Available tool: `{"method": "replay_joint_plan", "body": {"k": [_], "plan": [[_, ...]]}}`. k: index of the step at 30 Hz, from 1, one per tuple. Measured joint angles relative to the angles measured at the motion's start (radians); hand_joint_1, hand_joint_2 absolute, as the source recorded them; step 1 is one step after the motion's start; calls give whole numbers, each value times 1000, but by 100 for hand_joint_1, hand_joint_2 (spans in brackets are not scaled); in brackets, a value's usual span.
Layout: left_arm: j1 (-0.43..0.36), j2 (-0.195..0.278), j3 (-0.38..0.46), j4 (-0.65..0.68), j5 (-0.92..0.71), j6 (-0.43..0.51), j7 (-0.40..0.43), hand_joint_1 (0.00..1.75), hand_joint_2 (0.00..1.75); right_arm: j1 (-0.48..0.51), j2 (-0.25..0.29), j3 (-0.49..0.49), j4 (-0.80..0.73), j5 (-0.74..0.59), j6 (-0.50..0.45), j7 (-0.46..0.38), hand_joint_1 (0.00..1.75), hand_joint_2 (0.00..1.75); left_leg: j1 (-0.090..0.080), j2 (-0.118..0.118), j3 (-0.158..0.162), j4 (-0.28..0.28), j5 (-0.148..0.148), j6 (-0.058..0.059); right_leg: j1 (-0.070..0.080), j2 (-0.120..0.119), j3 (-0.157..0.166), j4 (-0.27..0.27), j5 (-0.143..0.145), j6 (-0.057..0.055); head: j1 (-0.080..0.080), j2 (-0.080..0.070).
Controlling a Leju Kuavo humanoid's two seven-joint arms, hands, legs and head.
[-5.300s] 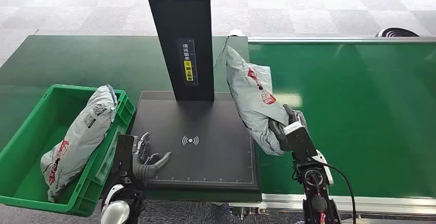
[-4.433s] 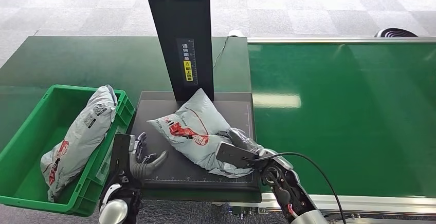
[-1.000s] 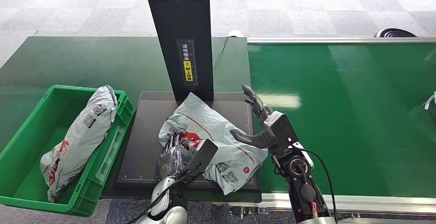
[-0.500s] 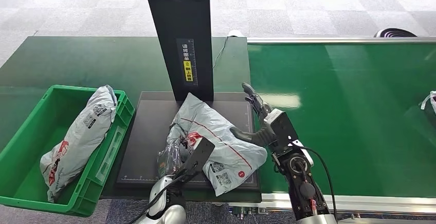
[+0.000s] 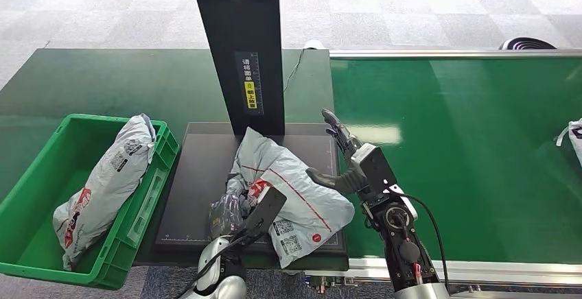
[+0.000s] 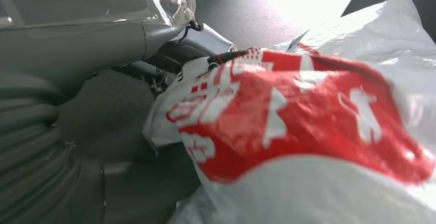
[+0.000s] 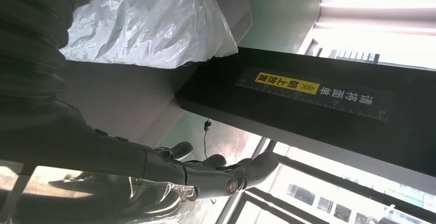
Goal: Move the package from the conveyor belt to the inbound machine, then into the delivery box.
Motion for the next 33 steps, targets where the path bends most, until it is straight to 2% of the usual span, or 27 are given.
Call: {"method": "replay_joint_plan", "body": {"k": [12, 20, 27, 33], "plan": [[5, 10, 8, -12, 1, -13, -3, 175, 175, -4, 0, 0, 6, 0, 0, -1, 0, 175, 0, 0, -1, 0, 0, 0, 0, 0, -2, 0, 0, 0, 0, 0], [26, 19, 33, -60, -1, 38, -1, 175, 175, -3, 0, 0, 6, 2, -2, -3, 0, 175, 0, 1, -2, 0, 0, 0, 0, 1, -3, 0, 0, 0, 0, 0], [43, 38, 60, -119, -6, 55, 75, 175, 175, -2, 0, -1, 6, 3, -2, -3, 0, 175, 0, 1, -4, 0, 0, 0, 0, 1, -4, 0, 0, 0, 0, 0], [76, 56, 94, -219, -7, 116, 122, 175, 175, -2, 0, -1, 6, 6, -9, -3, 0, 175, 0, 1, -4, 0, 0, 0, 0, 1, -6, 0, 0, 0, 0, 0]]}}
